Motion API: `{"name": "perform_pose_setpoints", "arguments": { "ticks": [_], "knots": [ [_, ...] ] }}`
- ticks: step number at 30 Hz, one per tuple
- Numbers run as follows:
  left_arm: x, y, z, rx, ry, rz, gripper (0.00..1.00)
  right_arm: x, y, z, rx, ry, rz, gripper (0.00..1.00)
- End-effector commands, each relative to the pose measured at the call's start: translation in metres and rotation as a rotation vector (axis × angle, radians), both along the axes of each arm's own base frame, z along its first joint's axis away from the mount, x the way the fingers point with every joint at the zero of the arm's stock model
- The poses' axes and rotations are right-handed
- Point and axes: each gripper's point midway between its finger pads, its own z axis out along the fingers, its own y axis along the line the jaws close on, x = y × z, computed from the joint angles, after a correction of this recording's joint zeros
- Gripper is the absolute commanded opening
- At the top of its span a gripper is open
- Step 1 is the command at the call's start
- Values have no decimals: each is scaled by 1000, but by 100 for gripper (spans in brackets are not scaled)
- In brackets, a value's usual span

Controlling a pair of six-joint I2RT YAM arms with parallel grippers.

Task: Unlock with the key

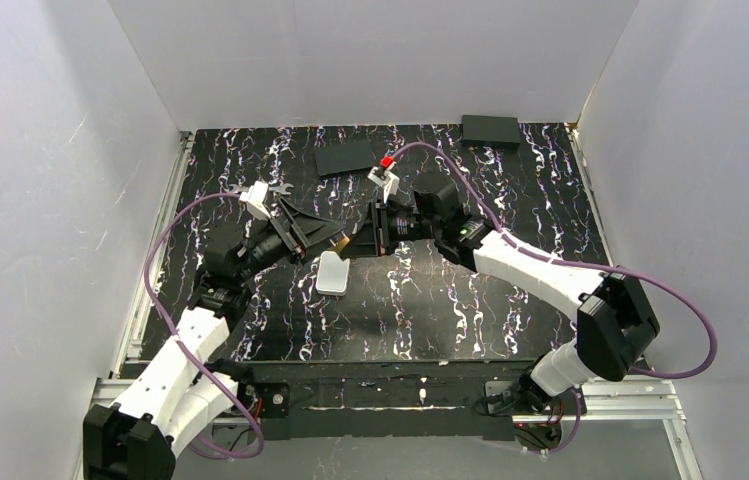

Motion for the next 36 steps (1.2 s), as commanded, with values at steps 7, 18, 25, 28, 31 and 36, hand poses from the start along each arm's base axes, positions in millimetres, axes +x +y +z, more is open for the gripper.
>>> {"name": "perform_pose_setpoints", "arguments": {
  "ticks": [7, 18, 25, 28, 31, 36],
  "knots": [
    [-11, 9, -7, 139, 12, 5, 82, 0, -12, 30, -126, -260, 16, 1],
    [-5, 7, -21, 220, 101, 63, 59, -7, -9, 22, -244, -361, 33, 1],
    [-2, -7, -18, 229, 96, 33, 58, -4, -2, 22, -263, -385, 3, 1],
    [-2, -9, -18, 231, 99, 28, 57, 1, 1, 26, -257, -394, -30, 1],
    [-3, -11, -23, 234, 113, 30, 54, 4, 2, 30, -248, -409, -53, 1],
    [-4, -13, -32, 245, 155, 49, 44, 15, 3, 37, -242, -436, -115, 1]
  ]
}}
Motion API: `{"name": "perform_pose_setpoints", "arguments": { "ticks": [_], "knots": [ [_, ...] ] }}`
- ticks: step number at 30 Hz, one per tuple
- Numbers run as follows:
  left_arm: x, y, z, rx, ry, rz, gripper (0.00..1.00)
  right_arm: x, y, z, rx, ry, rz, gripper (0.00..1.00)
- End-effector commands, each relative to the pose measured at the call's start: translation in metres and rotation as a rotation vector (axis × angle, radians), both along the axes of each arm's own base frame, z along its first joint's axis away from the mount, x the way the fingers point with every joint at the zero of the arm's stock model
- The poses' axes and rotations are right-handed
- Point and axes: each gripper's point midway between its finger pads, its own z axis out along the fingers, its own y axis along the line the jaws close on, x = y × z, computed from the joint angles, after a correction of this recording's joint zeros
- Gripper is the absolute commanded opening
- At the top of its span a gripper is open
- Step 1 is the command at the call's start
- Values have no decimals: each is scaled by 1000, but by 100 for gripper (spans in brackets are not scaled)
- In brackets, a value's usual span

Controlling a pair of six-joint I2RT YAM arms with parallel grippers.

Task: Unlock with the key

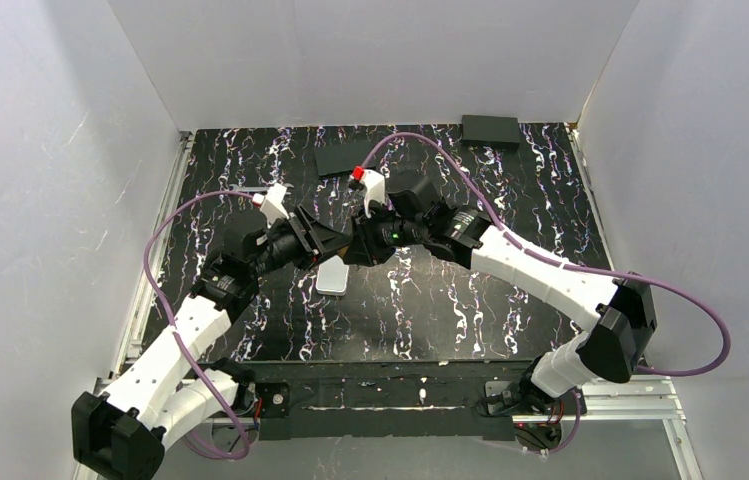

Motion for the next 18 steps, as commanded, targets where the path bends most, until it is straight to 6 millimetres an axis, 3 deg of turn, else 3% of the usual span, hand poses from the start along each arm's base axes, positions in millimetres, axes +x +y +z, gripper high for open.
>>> {"name": "perform_pose_setpoints", "arguments": {
  "ticks": [1, 8, 18],
  "knots": [
    [3, -1, 0, 12, 12, 32, 41, 21, 13, 47, 116, -117, -64, 1],
    [7, 0, -5, 32, 46, 56, 28, 25, 13, 45, 78, -159, -67, 1],
    [8, 9, -25, 86, 167, 127, 18, 9, 19, 34, -55, -265, -9, 1]
  ]
}}
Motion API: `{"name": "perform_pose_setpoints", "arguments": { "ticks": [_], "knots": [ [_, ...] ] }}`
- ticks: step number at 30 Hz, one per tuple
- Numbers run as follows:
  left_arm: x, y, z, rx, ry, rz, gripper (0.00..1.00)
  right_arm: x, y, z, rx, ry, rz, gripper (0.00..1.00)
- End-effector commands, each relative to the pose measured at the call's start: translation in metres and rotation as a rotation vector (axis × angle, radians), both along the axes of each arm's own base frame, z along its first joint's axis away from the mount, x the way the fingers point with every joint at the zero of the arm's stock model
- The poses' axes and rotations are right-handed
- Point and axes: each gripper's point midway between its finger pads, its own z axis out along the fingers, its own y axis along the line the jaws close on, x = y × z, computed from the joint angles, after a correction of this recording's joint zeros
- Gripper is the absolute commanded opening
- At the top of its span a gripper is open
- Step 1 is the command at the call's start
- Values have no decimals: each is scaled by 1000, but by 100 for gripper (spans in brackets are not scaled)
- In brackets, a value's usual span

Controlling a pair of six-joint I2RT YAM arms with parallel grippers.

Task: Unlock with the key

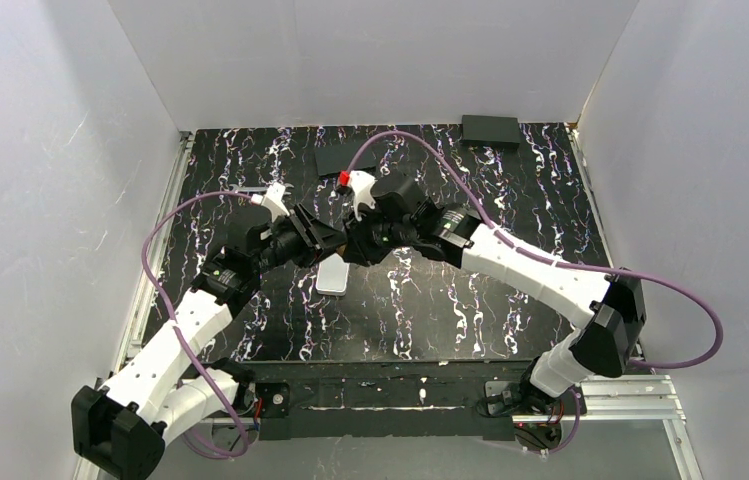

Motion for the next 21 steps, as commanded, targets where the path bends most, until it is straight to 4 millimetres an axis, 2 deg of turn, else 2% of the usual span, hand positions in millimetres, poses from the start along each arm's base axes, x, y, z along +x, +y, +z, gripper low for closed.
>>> {"name": "perform_pose_setpoints", "arguments": {
  "ticks": [1, 11, 16, 18, 21],
  "knots": [
    [-1, 8, -22, 62, 108, 55, 17, 1, 16, 38, 42, -161, 31, 1],
    [-5, 14, -31, 141, 231, 79, 17, 1, 21, 37, -67, -269, 48, 1],
    [-5, 13, -24, 145, 239, 66, 22, 2, 25, 32, -132, -294, 62, 1],
    [-3, 15, -16, 152, 183, 57, 33, 1, 26, 35, -114, -292, 61, 1],
    [2, 23, 6, 118, 49, 60, 68, -5, 24, 38, -53, -272, 44, 1]
  ]
}}
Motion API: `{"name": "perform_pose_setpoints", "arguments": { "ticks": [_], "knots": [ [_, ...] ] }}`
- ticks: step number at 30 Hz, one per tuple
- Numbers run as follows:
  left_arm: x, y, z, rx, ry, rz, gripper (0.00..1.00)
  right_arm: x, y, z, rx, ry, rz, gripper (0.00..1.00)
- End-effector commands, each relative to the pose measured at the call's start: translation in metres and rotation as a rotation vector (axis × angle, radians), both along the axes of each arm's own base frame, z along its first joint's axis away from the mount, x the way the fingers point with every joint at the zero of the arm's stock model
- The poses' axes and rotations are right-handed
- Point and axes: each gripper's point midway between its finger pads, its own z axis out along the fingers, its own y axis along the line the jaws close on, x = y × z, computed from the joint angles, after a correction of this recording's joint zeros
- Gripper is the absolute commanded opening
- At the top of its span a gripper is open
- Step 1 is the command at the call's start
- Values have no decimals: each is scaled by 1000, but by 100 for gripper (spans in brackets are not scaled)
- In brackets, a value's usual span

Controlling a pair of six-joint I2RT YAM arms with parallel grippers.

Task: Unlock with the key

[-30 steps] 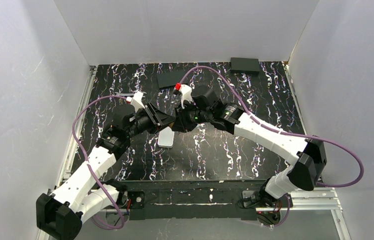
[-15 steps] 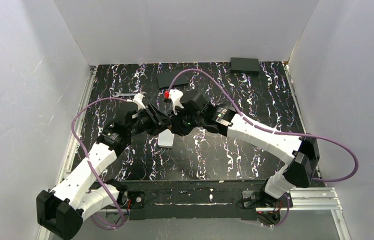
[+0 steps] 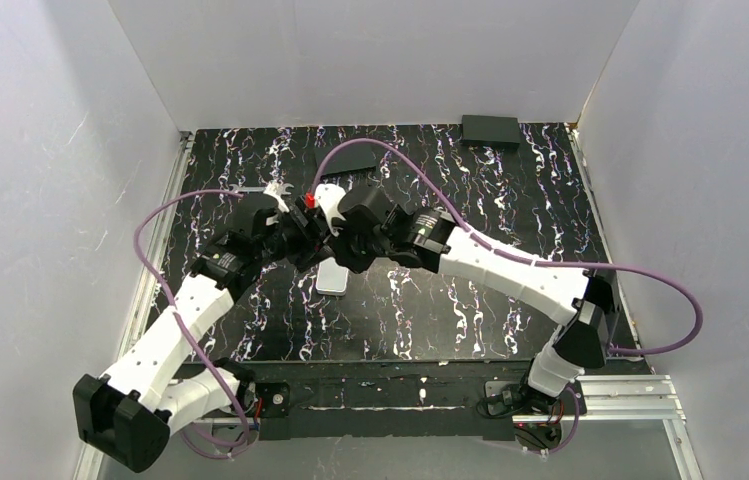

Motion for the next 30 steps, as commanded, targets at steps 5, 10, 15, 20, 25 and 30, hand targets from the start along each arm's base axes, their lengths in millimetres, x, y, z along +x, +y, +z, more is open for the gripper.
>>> {"name": "perform_pose_setpoints", "arguments": {
  "ticks": [5, 10, 15, 20, 25, 30],
  "knots": [
    [-1, 31, 54, 1, -327, 21, 98, -19, 12, 46, 286, 20, 4, 1],
    [-13, 38, 75, -32, -512, -3, 96, -29, 9, 64, 478, 150, 23, 1],
    [-37, 35, 101, -115, -678, -69, 86, -28, -10, 105, 776, 374, 143, 1],
    [-40, 23, 101, -182, -645, -125, 82, -41, -14, 118, 837, 466, 270, 1],
    [-32, 12, 102, -270, -600, -141, 78, -48, -12, 119, 835, 493, 325, 1],
    [-25, 4, 102, -284, -571, -166, 63, -47, -10, 120, 834, 496, 327, 1]
  ]
}}
